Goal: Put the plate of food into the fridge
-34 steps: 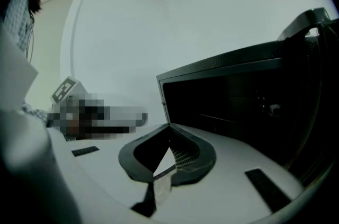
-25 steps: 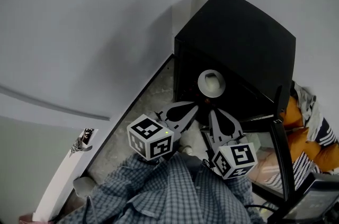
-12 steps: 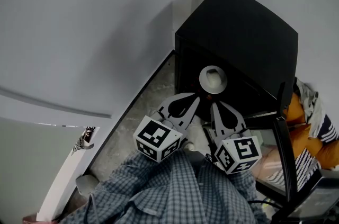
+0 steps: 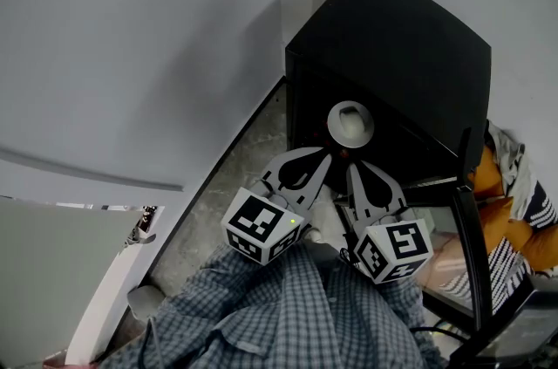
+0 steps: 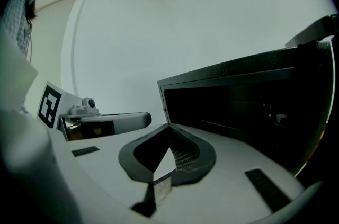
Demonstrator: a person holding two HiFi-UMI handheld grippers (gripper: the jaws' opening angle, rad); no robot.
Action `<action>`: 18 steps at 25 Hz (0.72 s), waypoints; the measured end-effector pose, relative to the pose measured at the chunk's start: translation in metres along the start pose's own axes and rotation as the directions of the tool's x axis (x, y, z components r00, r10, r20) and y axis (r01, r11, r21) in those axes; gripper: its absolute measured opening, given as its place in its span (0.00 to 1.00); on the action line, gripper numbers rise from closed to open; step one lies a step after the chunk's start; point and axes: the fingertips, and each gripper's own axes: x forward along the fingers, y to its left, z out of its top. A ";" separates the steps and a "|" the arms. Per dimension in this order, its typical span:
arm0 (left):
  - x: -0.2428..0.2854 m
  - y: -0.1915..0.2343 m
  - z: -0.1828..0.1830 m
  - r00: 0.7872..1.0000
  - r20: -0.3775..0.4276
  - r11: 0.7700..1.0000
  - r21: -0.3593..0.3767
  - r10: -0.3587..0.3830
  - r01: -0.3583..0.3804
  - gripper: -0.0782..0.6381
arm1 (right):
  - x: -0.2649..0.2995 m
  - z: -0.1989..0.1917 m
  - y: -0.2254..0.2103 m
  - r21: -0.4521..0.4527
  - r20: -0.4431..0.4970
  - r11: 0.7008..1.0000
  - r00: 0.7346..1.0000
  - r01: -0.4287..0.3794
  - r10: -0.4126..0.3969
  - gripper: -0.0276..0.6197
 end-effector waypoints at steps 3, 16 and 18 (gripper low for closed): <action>0.001 -0.002 0.000 1.000 0.002 1.000 0.002 -0.001 0.001 0.12 | -0.001 -0.001 -0.001 0.000 -0.003 1.000 1.000 -0.001 0.001 0.05; 0.001 -0.007 -0.002 1.000 -0.002 1.000 0.017 0.001 -0.001 0.12 | -0.001 -0.004 0.002 -0.001 -0.010 1.000 1.000 -0.015 0.015 0.05; 0.001 -0.006 -0.002 1.000 -0.004 1.000 0.019 0.001 -0.001 0.12 | -0.001 -0.005 0.002 -0.003 -0.013 1.000 1.000 -0.019 0.019 0.05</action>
